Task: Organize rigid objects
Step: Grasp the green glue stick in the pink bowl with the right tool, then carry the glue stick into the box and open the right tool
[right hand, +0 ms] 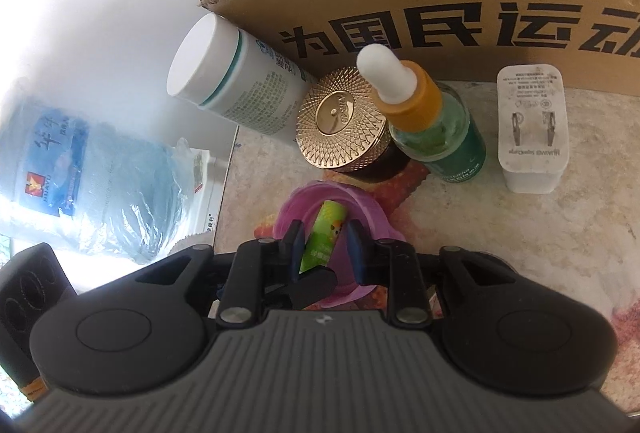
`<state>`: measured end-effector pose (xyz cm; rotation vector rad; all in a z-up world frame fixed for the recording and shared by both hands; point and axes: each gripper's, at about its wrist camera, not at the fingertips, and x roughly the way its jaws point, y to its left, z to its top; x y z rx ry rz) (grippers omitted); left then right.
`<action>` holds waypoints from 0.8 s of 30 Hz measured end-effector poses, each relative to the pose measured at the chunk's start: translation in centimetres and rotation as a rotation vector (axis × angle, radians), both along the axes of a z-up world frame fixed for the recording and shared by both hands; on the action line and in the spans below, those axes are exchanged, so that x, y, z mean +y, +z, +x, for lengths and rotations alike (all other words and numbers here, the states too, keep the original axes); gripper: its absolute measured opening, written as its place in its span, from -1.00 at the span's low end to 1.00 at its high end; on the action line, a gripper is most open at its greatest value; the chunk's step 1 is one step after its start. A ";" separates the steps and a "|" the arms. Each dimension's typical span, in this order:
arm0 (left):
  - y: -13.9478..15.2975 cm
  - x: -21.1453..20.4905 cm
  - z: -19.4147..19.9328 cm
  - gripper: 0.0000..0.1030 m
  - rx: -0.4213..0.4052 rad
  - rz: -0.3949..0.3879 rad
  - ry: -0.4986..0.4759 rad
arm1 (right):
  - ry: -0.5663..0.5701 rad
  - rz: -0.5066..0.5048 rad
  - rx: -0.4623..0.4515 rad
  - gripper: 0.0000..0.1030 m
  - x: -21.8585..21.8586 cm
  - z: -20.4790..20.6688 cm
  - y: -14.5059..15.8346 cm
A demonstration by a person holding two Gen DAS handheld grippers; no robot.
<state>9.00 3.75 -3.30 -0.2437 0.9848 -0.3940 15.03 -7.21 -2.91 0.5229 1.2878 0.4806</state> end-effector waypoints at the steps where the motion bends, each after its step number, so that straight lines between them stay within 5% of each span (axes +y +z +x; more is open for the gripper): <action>1: 0.0 0.0 0.1 -0.56 0.001 -0.002 0.002 | 0.002 -0.001 0.000 -0.57 0.1 0.1 0.0; 13: 0.7 0.2 -0.2 -0.59 -0.011 -0.007 0.023 | -0.005 0.052 -0.043 -0.68 -0.7 -1.0 0.6; 24: 4.3 -0.1 -2.1 -0.63 -0.100 0.031 0.040 | -0.007 0.120 -0.150 -0.72 -0.9 -3.0 4.1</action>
